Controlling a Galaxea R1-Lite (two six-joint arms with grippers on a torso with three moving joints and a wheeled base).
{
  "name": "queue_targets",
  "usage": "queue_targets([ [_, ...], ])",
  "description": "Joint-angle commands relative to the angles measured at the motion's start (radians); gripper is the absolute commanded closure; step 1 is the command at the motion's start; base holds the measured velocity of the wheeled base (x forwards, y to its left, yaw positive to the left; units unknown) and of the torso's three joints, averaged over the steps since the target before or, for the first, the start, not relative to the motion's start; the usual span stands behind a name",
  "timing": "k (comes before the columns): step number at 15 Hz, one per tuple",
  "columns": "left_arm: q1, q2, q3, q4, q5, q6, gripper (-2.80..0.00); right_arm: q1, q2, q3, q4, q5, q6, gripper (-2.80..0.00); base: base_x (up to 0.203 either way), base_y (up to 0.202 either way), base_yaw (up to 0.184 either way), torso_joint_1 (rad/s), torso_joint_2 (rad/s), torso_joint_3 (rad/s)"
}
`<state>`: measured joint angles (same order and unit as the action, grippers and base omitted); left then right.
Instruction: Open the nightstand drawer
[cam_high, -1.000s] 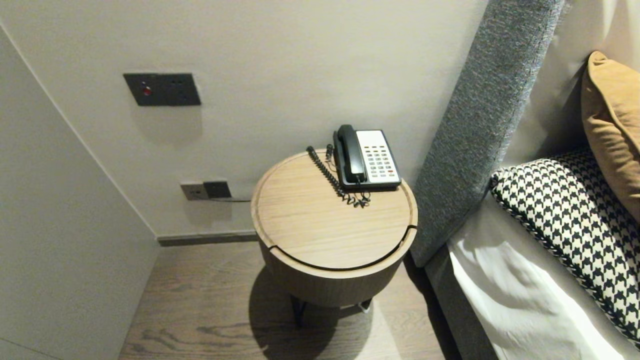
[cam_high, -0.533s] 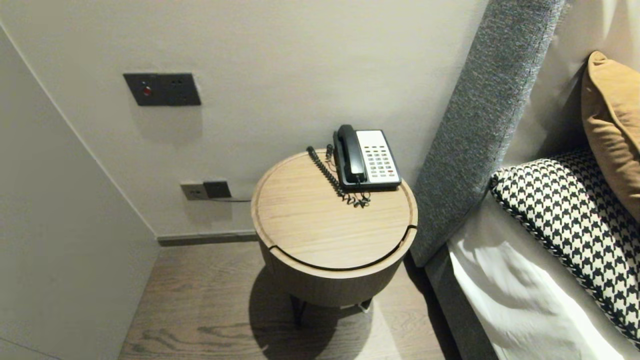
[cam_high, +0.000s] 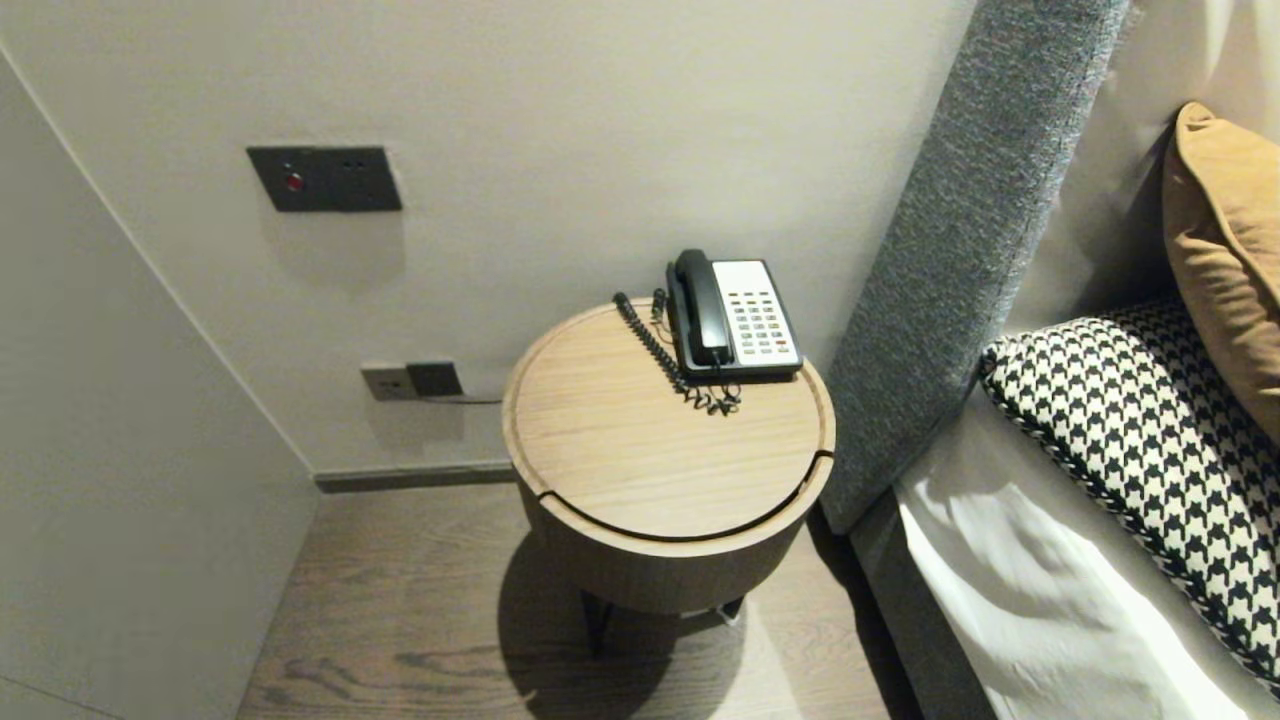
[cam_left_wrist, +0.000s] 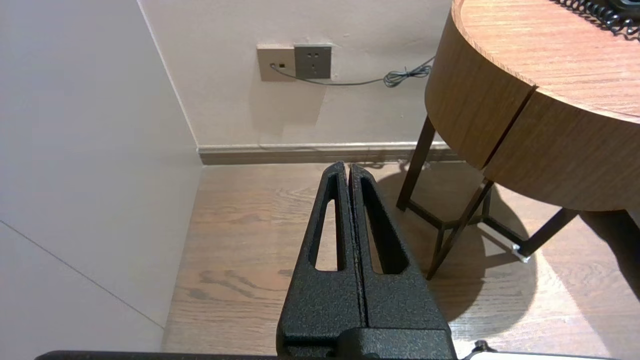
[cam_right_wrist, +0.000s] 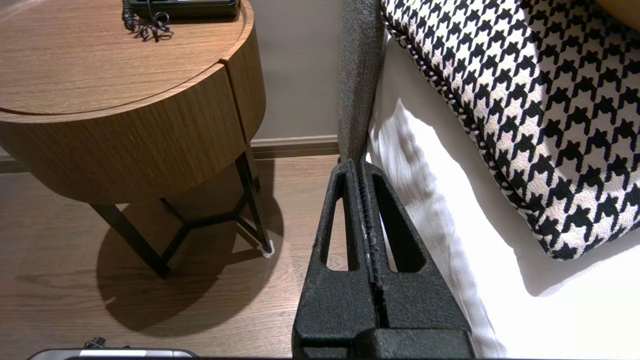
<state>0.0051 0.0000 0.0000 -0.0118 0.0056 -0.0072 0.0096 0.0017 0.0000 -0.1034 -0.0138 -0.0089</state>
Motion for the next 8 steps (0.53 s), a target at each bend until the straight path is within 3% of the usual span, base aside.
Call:
queue_targets([
  [1, 0.001, 0.0, 0.0, 0.0, 0.001, 0.0, 0.0, 0.001, 0.001, 0.04, -0.001, 0.0, 0.0, 0.0, 0.0, 0.0, 0.0, 0.0, 0.0, 0.0],
  [8, -0.001, 0.0, 0.0, 0.0, 0.0, 0.0, 0.0, 0.001, 0.001, 0.04, -0.001, 0.0, 0.0, 0.0, 0.0, 0.0, 0.0, 0.0, 0.0, 0.0],
])
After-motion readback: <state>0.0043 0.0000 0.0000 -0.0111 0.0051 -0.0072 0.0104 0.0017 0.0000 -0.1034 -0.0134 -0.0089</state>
